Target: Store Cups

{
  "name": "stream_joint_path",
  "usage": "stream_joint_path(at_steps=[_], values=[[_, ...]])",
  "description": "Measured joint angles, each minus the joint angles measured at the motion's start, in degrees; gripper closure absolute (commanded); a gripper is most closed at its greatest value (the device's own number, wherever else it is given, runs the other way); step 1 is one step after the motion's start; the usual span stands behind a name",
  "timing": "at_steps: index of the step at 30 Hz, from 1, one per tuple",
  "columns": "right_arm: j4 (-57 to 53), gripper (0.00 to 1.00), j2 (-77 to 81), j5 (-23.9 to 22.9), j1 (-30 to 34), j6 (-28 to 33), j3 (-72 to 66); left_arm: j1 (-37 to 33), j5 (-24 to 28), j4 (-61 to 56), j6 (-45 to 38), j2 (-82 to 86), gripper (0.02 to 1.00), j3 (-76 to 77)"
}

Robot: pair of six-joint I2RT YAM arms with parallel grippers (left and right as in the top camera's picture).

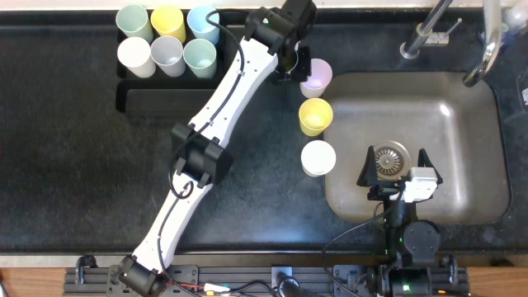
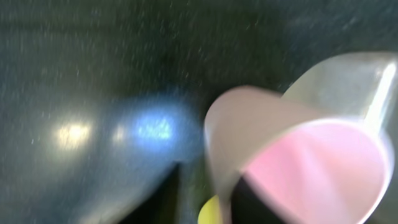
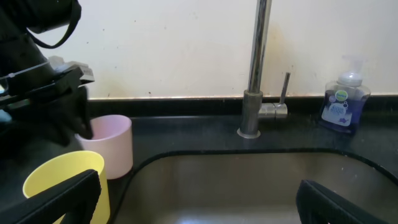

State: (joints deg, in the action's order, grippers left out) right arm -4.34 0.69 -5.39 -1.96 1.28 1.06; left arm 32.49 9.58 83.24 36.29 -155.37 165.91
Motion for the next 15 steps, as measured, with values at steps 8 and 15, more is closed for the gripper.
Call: stream_joint_path(at_steps=[8, 15], values=[[0.0, 0.003, 0.0, 0.0, 0.0, 0.0, 0.0, -1.6, -1.1, -3.3, -0.2, -0.1, 0.982, 1.2], [0.0, 0.003, 0.0, 0.0, 0.0, 0.0, 0.0, -8.8, -3.5, 6.8, 1.7, 8.7, 0.982, 1.3]])
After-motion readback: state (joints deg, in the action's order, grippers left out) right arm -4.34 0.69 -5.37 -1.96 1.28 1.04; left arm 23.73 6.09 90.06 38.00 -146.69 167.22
